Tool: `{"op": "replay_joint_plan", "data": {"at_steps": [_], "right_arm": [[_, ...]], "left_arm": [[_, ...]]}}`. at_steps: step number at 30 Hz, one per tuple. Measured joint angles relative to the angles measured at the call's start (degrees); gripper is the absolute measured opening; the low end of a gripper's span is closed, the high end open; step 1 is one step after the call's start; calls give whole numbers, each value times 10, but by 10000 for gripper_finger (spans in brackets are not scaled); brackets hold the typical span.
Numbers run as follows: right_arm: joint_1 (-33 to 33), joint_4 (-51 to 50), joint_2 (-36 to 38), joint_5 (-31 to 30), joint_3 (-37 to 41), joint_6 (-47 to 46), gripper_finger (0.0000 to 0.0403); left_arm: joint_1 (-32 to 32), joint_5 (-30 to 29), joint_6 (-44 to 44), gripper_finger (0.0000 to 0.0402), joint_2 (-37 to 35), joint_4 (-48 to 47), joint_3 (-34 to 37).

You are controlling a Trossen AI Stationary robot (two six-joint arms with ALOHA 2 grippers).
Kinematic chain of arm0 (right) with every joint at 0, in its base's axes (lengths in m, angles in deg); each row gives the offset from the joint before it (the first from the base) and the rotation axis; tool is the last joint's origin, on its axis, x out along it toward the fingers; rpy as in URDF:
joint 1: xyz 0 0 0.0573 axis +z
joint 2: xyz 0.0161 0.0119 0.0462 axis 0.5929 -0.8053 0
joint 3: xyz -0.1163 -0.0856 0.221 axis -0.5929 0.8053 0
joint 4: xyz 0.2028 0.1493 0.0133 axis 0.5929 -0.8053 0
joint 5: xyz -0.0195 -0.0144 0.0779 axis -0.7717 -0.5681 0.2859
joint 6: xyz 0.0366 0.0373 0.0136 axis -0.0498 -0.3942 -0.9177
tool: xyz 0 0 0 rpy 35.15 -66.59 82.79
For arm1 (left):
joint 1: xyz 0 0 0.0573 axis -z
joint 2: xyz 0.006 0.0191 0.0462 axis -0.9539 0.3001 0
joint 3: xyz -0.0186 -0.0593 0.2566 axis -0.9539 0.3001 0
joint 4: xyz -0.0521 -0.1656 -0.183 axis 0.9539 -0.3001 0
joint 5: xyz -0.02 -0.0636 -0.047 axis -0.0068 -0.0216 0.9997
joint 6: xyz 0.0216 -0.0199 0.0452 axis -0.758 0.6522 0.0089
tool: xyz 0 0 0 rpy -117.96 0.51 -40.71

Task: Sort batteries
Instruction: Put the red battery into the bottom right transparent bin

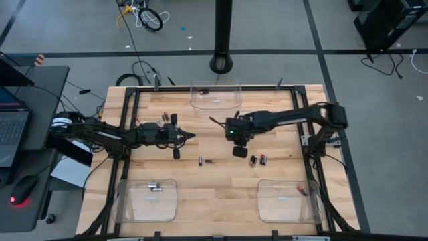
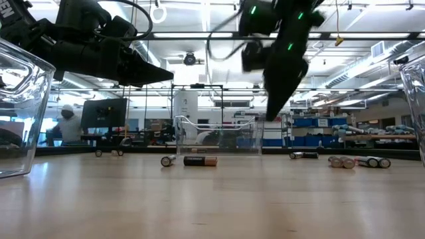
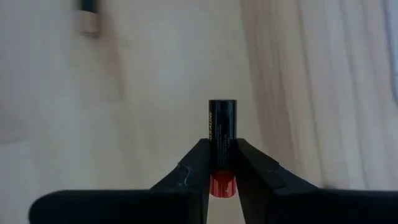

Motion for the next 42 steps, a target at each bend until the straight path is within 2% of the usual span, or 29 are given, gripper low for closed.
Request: {"op": "replay_joint_plan", "data": {"at_steps": [6,12,20,25,33,42], "right_arm": [[74,-90,93,-4,-1,-86,63],[169,-183,160,-13,-1,-250,66],[309,-273,194,6,-1,-467,66],[377,-329,187,6,1,-576,63],[457,-230,179,56,39,-697,64],[519,-159,180,48,109,-727,63]], "left_arm": [[0,0,0,13,0,0,0],[0,0,0,13,0,2,0],[0,0,-9,13,0,1,0],[0,0,-19,13,0,1,0],[-1,0,-33,13,0,1,0],[-1,0,-32,13,0,1,0]]}}
